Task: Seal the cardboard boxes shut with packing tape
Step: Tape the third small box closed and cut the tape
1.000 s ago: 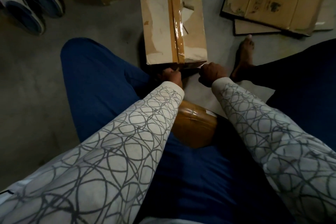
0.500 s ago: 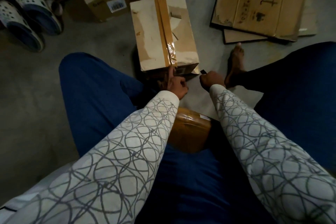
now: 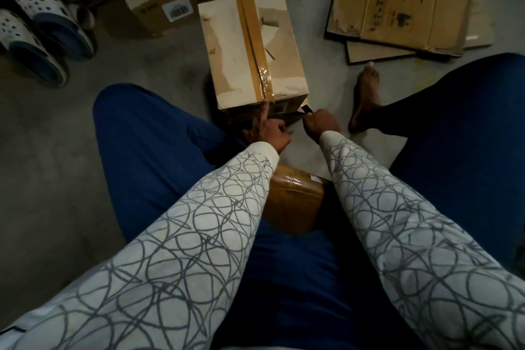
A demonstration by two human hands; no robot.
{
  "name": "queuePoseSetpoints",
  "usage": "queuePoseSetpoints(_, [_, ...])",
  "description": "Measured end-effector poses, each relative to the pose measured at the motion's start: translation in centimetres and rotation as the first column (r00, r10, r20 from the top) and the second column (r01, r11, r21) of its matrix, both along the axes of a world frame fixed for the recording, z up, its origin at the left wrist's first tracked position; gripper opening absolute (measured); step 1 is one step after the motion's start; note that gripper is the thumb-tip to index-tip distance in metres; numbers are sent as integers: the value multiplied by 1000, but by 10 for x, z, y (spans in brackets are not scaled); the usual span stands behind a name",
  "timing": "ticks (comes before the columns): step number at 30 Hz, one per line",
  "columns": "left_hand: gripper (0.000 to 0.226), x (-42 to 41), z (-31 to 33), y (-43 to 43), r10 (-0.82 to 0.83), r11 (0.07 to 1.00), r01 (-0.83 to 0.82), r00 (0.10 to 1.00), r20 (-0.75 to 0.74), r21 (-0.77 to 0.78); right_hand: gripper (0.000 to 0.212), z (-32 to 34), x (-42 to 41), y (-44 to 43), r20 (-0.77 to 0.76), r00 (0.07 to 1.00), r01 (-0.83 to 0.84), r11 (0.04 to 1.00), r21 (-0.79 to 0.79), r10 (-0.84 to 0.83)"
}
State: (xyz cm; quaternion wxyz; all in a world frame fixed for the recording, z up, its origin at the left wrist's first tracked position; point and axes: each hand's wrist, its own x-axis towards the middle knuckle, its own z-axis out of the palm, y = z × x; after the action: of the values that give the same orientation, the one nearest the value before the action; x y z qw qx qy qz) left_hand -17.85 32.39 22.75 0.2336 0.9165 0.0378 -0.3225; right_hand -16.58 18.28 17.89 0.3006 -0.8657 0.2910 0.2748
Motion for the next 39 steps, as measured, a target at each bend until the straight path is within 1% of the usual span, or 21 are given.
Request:
queuePoseSetpoints(4, [14, 2, 10, -6, -90, 995, 91, 996, -18, 50, 46, 0, 3, -1, 35, 998, 49, 999, 14, -50])
queuePoseSetpoints(7, [16, 4, 11, -5, -43, 999, 44, 999, -24, 30, 47, 0, 4, 0, 59, 997, 53, 998, 22, -54])
queuePoseSetpoints(11, [29, 4, 12, -5, -10, 1000, 10, 998, -70, 9, 47, 1, 0, 2, 80, 996, 29, 999, 22, -31])
queuePoseSetpoints(14, [23, 3, 16, -9, 55, 998, -55, 997, -47, -3, 47, 5, -3, 4, 86, 996, 31, 999, 27, -34])
queuePoseSetpoints(15, [28, 5, 16, -8, 61, 998, -61, 997, -51, -7, 47, 5, -5, 6, 85, 996, 23, 999, 33, -26])
queuePoseSetpoints(16, [40, 7, 15, -5, 63, 998, -64, 995, -74, -17, 47, 5, -6, 7, 81, 997, 12, 999, 40, -16])
queuePoseSetpoints(18, [75, 10, 8, 0, 93, 994, -99, 987, -135, -43, 47, 6, -10, 8, 88, 996, 6, 999, 47, -10])
queuePoseSetpoints(19, [84, 11, 4, 0, 100, 994, -107, 984, -144, -37, 47, 7, -12, 8, 103, 995, 12, 999, 47, -17])
queuePoseSetpoints(20, [84, 10, 3, -1, 102, 994, -106, 986, -135, -22, 46, 9, -13, 8, 123, 992, 26, 999, 43, -31])
queuePoseSetpoints(21, [75, 9, 2, -3, 106, 994, -107, 988, -109, -7, 45, 13, -13, 10, 152, 987, 47, 998, 36, -52])
queuePoseSetpoints(23, [39, 9, 8, -6, 147, 989, -147, 988, -37, 7, 46, 20, -12, 17, 226, 969, 96, 995, 34, -101])
queuePoseSetpoints(24, [25, 9, 11, -6, 191, 982, -191, 982, -16, 5, 49, 21, -12, 21, 265, 956, 117, 992, 42, -124])
queuePoseSetpoints(25, [19, 11, 11, -4, 238, 971, -238, 971, 2, 0, 51, 23, -11, 24, 300, 943, 128, 990, 61, -140])
queuePoseSetpoints(26, [18, 11, 10, -2, 268, 963, -268, 963, 14, 1, 52, 23, -10, 28, 327, 933, 128, 987, 96, -153])
queuePoseSetpoints(28, [28, 10, 6, 2, 237, 971, -237, 971, 28, 18, 47, 26, -4, 34, 391, 911, 72, 984, 166, -132])
queuePoseSetpoints(30, [49, 5, 3, 4, 142, 990, -143, 989, 36, 13, 45, 29, 5, 37, 458, 886, -29, 980, 198, -66])
queuePoseSetpoints(32, [60, -2, 1, 6, 39, 999, -39, 998, 59, 4, 46, 26, 16, 39, 501, 865, -130, 975, 183, 21])
queuePoseSetpoints(33, [58, -4, -1, 7, -2, 1000, 2, 998, 67, -9, 44, 24, 22, 40, 513, 857, -169, 971, 168, 61])
queuePoseSetpoints(35, [43, -6, -1, 11, -41, 998, 44, 997, 63, -54, 39, 16, 31, 39, 516, 848, -229, 962, 146, 124])
queuePoseSetpoints(37, [28, -6, -1, 15, -36, 996, 38, 999, 23, -80, 34, 8, 36, 38, 496, 847, -285, 951, 121, 190])
queuePoseSetpoints(39, [23, -4, 3, 17, -8, 996, 7, 1000, -14, -87, 36, -1, 37, 38, 490, 833, -336, 939, 80, 256])
